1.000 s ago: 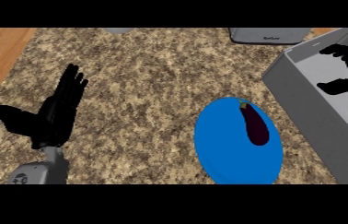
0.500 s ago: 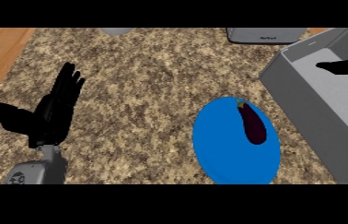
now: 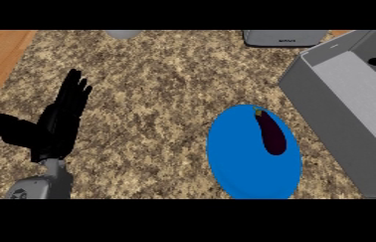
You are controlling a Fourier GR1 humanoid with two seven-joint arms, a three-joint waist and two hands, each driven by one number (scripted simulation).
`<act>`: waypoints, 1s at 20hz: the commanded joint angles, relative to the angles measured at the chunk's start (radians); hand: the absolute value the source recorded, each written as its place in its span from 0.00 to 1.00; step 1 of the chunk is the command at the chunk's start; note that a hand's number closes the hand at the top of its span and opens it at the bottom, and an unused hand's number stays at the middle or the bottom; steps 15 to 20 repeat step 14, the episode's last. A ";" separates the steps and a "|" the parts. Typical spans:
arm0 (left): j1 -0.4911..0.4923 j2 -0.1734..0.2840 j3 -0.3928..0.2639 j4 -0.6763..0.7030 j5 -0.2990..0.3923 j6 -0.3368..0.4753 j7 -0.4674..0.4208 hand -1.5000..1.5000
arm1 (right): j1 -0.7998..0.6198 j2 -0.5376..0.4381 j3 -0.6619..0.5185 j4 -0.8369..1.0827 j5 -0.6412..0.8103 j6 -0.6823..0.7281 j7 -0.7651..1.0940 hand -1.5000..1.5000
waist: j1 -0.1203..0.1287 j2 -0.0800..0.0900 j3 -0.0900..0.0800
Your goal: Pick the pear from the plate and place it in the cardboard box
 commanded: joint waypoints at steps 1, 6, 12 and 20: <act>-0.029 0.002 0.014 0.069 -0.004 0.000 -0.026 0.50 | 0.002 -0.064 -0.076 0.072 -0.106 0.081 -0.016 0.00 | 0.000 0.003 0.000; -0.014 -0.021 -0.024 -0.019 -0.029 0.032 0.021 0.50 | 0.086 -0.131 -0.106 0.131 -0.168 0.119 -0.127 0.00 | 0.002 0.001 0.000; 0.018 -0.024 -0.022 0.027 -0.012 -0.008 -0.030 0.50 | 0.099 -0.259 -0.129 0.253 -0.217 0.181 -0.184 0.00 | 0.010 0.004 0.001; -0.007 0.011 0.016 0.057 0.007 -0.031 -0.046 0.50 | 0.140 -0.251 -0.121 0.272 -0.224 0.169 -0.239 0.00 | 0.008 0.004 0.000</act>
